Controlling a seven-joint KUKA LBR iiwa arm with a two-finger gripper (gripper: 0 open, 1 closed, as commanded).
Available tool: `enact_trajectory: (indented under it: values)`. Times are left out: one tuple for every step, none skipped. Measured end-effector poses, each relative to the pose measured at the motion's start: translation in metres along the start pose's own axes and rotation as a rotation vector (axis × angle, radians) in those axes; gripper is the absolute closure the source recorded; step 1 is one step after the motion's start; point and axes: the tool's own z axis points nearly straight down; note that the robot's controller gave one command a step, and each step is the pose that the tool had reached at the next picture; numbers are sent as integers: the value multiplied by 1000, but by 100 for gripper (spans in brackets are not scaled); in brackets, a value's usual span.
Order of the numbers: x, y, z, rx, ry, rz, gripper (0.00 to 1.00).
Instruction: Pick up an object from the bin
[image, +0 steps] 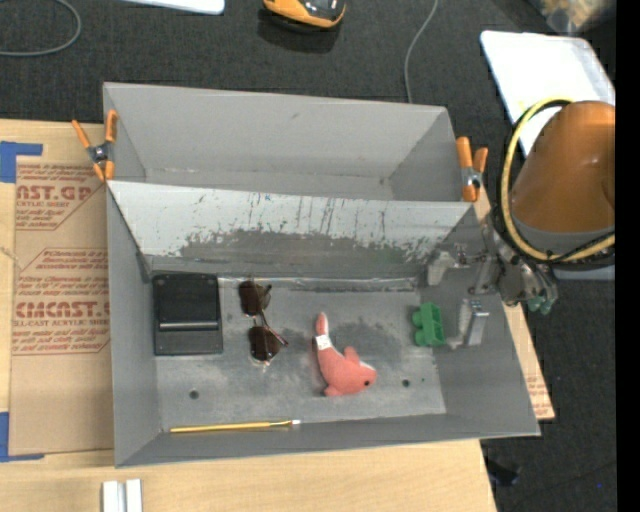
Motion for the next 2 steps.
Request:
enact_trajectory:
  values:
    - [-2, 0, -4, 1, -7, -2, 0]
    - [9, 37, 60, 2, -11, -86, 0]
